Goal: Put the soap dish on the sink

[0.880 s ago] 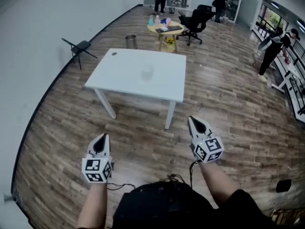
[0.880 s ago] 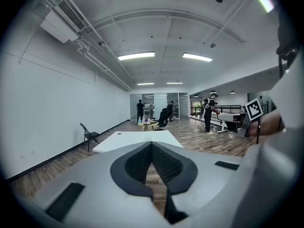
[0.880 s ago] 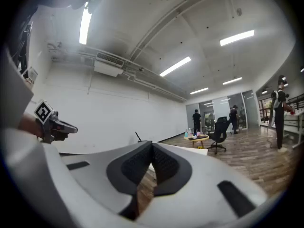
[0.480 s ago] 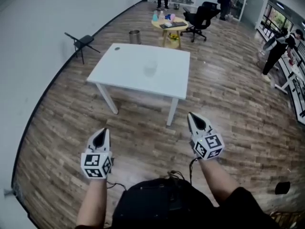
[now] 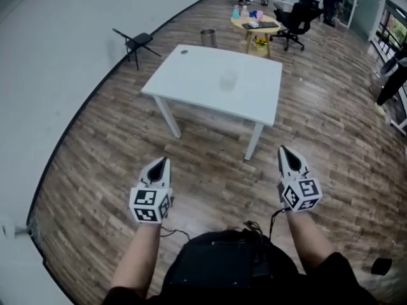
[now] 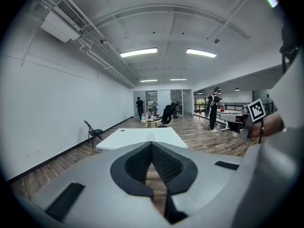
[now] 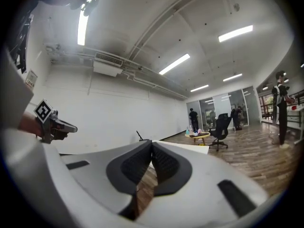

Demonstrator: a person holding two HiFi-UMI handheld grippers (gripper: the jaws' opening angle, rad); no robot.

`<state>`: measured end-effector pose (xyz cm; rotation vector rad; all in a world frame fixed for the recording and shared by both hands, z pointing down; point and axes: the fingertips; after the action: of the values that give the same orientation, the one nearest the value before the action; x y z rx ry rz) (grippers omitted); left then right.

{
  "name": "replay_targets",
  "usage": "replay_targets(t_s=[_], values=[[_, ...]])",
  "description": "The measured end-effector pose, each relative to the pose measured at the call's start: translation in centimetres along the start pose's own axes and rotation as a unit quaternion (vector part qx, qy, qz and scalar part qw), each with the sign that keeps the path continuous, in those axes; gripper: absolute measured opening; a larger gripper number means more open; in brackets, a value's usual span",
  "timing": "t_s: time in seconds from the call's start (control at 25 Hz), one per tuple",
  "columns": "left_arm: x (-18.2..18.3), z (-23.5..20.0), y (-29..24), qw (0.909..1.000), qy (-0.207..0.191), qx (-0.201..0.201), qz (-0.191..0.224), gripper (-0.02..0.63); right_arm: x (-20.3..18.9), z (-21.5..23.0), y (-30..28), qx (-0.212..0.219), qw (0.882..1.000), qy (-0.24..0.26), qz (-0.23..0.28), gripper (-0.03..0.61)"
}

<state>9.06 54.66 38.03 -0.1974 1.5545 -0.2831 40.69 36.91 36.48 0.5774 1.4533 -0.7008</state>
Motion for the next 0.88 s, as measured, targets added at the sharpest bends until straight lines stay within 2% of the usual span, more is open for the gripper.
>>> replay_targets(t_s=[0.2,0.6,0.88], values=[[0.9,-0.7,1.2,0.9998,-0.006,0.018,-0.001,-0.011,-0.9,-0.5,0.7,0.011,1.000,-0.012,-0.011,0.003],[0.1,2.1,1.1,0.9990,-0.017,0.040,-0.006,-0.011,-2.9,1.8,3.0,0.034,0.999,-0.031,-0.024,0.003],[0.0,-0.1,2.1,0.9974,-0.022,0.066,-0.018,-0.011,-5.0,3.0,2.8,0.038,0.997,-0.043,-0.049,0.003]])
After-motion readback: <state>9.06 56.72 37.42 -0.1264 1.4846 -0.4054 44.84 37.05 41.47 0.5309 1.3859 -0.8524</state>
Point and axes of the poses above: the fingertips, and each gripper's own axes: y backward along the fingers, z to its right, x out of its top, and after that the axes turned 3 degrees about -x, right-handed
